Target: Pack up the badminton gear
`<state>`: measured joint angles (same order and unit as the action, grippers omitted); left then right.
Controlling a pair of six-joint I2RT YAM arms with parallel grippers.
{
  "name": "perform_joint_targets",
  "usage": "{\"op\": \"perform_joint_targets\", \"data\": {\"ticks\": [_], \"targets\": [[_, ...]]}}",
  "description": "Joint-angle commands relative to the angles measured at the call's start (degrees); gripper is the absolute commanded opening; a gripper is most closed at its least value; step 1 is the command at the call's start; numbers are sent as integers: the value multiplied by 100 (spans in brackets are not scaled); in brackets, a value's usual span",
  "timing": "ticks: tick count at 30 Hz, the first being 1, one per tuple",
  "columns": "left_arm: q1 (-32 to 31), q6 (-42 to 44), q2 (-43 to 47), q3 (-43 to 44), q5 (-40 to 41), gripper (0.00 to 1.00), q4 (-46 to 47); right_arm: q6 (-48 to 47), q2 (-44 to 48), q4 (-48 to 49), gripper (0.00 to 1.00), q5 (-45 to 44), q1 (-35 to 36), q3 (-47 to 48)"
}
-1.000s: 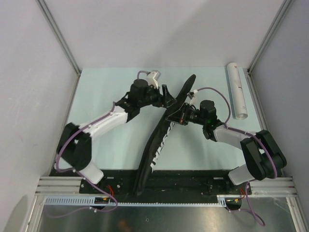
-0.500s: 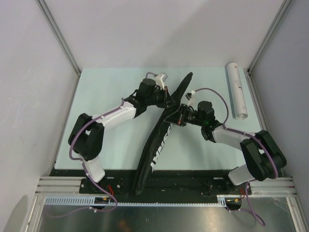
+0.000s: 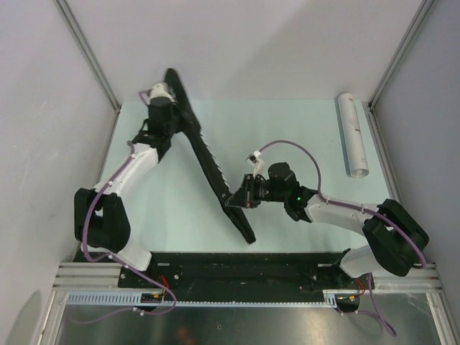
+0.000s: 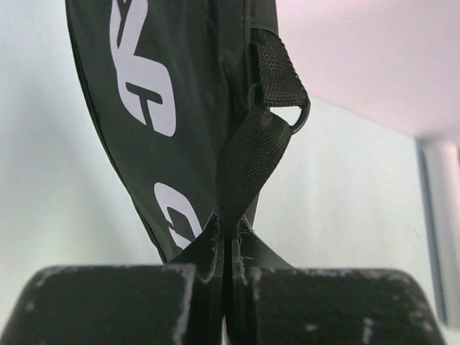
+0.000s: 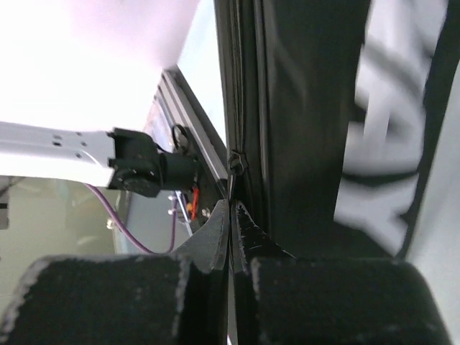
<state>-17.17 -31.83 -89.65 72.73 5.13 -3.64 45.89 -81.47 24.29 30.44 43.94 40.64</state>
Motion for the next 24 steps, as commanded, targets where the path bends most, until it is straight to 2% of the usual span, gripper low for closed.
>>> {"op": "perform_joint_targets", "data": {"ticks": [1,6,11,20,24], "targets": [[775,-306,123,4,341,0,469,-598,149,-891,0,-370,561,67],[1514,-341,-246,101,-257,0,627,-801,219,-1365,0,-872,993,-65],[1988,-297,-536,127,-398,0,654,-722,307,-1252,0,-969,1028,-670],[2376,-508,-774,48,-670,0,680,-687,413,-1234,0,-1119,1178,-1348],[2376,-552,-783,66,-960,0,680,-739,176,-1129,0,-856,1090,-1384]]}}
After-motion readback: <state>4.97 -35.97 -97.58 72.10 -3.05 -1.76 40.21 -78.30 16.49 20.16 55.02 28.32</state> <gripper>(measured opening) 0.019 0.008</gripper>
